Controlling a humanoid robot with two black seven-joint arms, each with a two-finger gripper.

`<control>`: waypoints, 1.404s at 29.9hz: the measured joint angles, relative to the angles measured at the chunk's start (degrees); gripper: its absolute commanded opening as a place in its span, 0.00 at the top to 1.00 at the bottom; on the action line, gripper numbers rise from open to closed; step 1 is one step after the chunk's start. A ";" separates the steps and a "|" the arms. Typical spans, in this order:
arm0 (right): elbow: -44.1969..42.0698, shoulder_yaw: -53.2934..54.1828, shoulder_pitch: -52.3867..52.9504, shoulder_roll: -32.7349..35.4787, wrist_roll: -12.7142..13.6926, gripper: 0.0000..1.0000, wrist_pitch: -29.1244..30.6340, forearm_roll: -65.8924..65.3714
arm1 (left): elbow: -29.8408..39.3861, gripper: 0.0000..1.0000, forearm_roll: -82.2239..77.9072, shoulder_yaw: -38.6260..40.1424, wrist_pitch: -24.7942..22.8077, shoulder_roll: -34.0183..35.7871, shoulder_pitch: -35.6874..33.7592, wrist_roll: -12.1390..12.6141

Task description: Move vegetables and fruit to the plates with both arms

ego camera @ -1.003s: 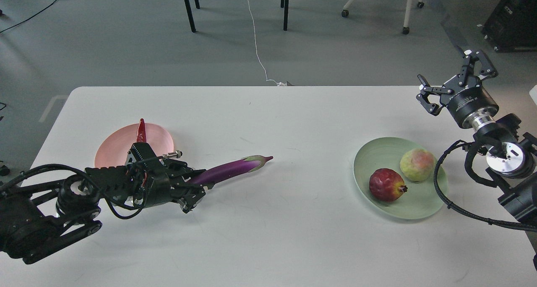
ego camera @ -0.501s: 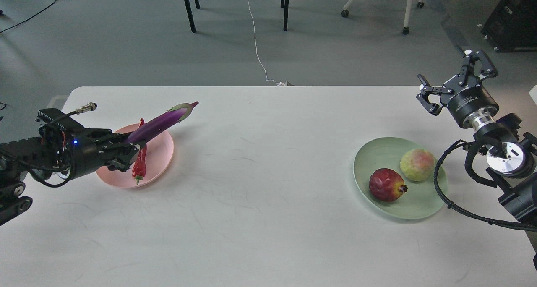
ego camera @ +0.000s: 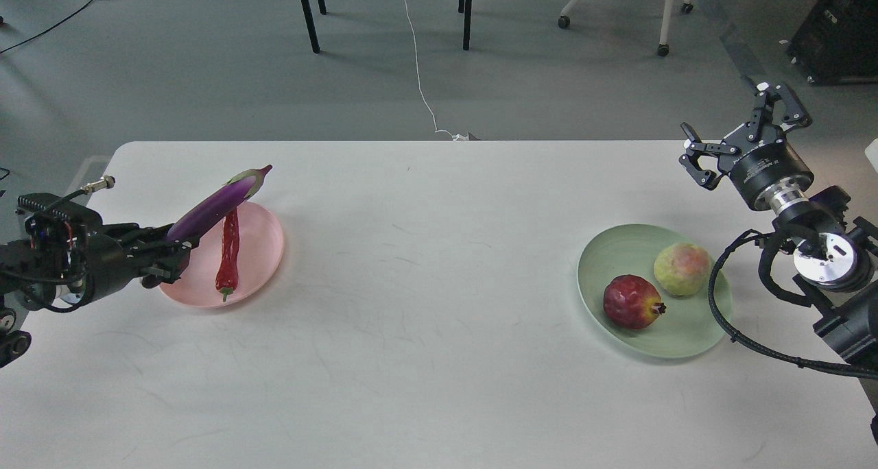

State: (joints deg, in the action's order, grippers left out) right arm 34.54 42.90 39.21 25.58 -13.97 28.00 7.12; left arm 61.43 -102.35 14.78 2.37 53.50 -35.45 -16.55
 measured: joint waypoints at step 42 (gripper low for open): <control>-0.94 14.16 1.67 -2.16 -0.69 0.01 0.00 1.21 | -20.51 0.02 96.85 19.50 -16.74 -26.73 -15.77 -5.32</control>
State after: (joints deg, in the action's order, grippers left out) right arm 33.60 57.05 40.87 23.41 -14.67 28.00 8.33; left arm 40.92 -5.50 34.28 -14.37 26.77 -51.22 -21.87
